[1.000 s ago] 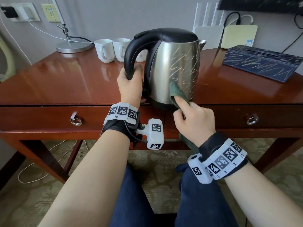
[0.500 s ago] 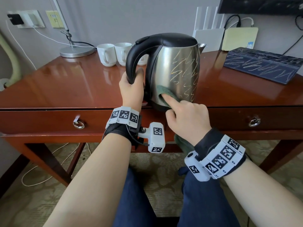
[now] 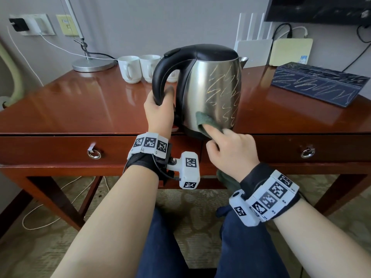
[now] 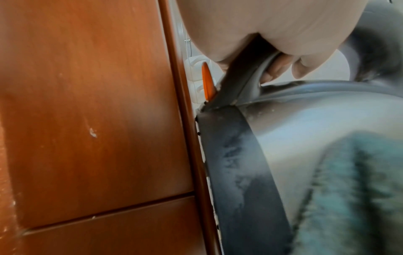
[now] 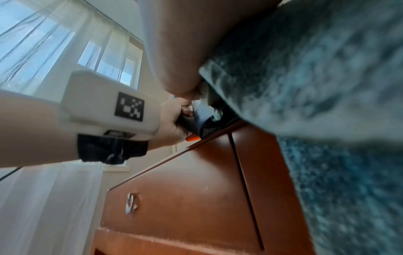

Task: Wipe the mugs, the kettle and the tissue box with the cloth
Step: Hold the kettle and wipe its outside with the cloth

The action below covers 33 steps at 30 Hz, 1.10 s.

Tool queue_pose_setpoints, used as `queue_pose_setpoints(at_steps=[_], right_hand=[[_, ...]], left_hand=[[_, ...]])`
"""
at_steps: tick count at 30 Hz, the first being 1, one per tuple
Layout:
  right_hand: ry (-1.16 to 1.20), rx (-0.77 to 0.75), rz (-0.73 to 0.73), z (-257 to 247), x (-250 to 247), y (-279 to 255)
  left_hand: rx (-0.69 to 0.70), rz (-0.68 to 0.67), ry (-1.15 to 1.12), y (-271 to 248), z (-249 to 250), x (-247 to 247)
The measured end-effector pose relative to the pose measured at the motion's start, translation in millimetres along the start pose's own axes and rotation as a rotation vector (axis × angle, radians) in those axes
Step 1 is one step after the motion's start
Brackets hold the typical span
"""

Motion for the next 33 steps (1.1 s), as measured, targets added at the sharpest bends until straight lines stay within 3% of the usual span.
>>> queue_pose_setpoints(at_steps=[5,15,24,33], right_hand=[[-0.019,0.101,0.133,16,-19,12],[0.013,0.034,0.05,9,5,-10],[0.004,0.086,0.162,19,-14,9],[0.029,0.029,-0.002,4,14,-12]], left_hand=[[-0.007,0.007,-0.005,1,1,0],[-0.022,0.006,-0.013,1,0,0],[-0.024,0.004,-0.007,2,-2,0],[-0.018,0.001,-0.004,1,-2,0]])
Point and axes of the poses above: each hand's wrist, its own y-axis towards the middle knuckle, its own x-axis out of the palm, z = x × y, the point moved 6 cm from there along y, towards the middle knuckle, and after that the axes turned 2 degrees about -y, right-handed, at the moved point
